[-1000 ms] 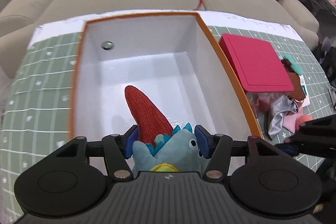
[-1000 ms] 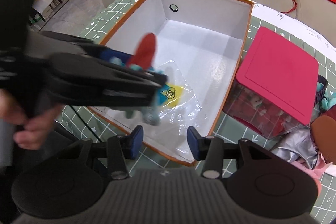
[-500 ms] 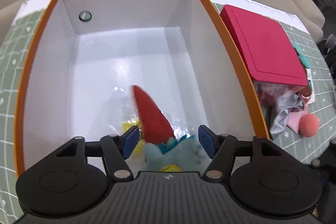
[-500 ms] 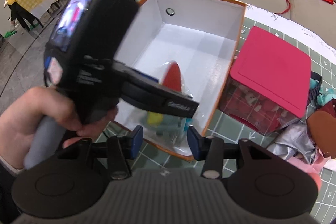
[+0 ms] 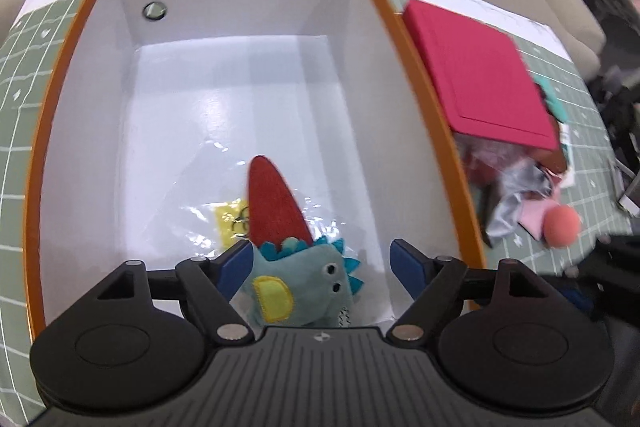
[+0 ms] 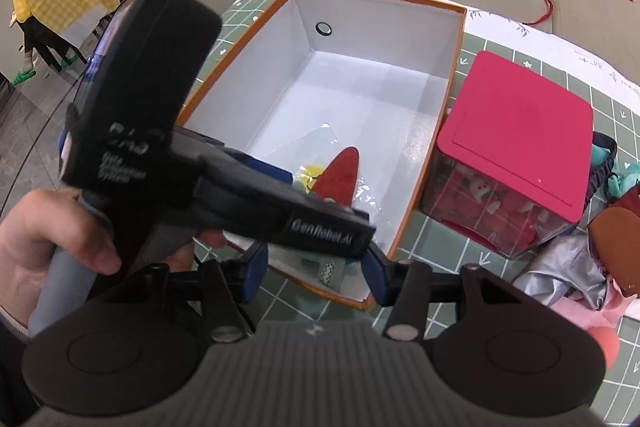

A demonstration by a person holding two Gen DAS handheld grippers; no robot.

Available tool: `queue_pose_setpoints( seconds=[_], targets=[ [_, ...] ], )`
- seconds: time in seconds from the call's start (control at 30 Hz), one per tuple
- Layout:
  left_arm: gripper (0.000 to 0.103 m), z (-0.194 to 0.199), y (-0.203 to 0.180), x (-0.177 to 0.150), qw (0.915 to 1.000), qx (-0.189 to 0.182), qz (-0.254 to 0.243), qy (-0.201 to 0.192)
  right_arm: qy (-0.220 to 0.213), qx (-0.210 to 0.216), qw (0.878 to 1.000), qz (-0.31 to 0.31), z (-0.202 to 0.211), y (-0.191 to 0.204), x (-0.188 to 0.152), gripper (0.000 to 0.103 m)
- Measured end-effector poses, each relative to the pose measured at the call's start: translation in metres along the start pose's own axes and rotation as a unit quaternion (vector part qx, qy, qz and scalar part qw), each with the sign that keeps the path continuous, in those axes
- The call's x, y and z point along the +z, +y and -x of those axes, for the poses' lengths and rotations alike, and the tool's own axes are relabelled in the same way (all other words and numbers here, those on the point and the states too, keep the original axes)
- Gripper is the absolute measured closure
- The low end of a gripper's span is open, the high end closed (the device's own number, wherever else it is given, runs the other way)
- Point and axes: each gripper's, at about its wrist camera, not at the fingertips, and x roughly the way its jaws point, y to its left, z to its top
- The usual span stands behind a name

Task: Organize soft objects
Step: 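Lower the blue dinosaur into the white box and open the left tool, then withdraw both tools from the white box back toward the pile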

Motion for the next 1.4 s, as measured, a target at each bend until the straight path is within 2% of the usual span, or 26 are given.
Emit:
queue_pose_setpoints(
  seconds=[0.1,0.17,0.2,0.3,0.37,0.53,0.87,1.07,1.2,1.3,1.4],
  targets=[
    [0.009,0.008,-0.006,-0.003,0.9994,0.015,-0.014,-0.027,-0.004,0.002,1.000,-0.012,0.002,-0.003,0.001,0.046],
    [0.007,0.013,-0.007,-0.004,0.9987,0.018,-0.013,-0.045,-0.009,-0.001,1.000,-0.017,0.004,-0.005,0.001,0.033],
    [0.007,0.015,-0.007,-0.004,0.9983,0.018,-0.011,-0.054,-0.012,-0.003,1.000,-0.018,0.004,-0.005,0.001,0.030],
    [0.006,0.020,-0.006,-0.002,0.9974,0.028,0.002,-0.066,-0.019,-0.003,1.000,-0.024,0.008,-0.009,0.000,0.028],
    [0.006,0.025,-0.006,-0.002,0.9967,0.034,0.009,-0.074,-0.034,0.000,0.999,-0.027,0.013,-0.011,0.000,0.017],
    [0.006,0.045,-0.008,-0.002,0.9945,0.032,0.022,-0.098,-0.051,0.002,0.998,-0.031,0.021,-0.013,0.000,0.010],
    [0.006,0.086,-0.048,-0.002,0.9861,0.068,-0.023,-0.150,-0.072,-0.018,0.997,-0.017,0.048,-0.020,0.007,0.010],
    [0.006,0.109,-0.073,0.004,0.9835,0.038,-0.030,-0.174,-0.091,-0.043,0.995,-0.019,0.082,-0.039,0.001,0.010],
    [0.006,0.119,-0.093,0.006,0.9809,0.024,-0.030,-0.191,-0.107,-0.059,0.992,-0.043,0.103,-0.063,-0.012,0.010],
    [0.006,0.120,-0.109,0.006,0.9800,-0.013,-0.035,-0.196,-0.115,-0.072,0.989,-0.067,0.112,-0.085,-0.027,0.010],
    [0.006,0.113,-0.126,0.003,0.9800,-0.014,-0.043,-0.194,-0.112,-0.086,0.986,-0.088,0.113,-0.108,-0.043,0.010]
  ],
)
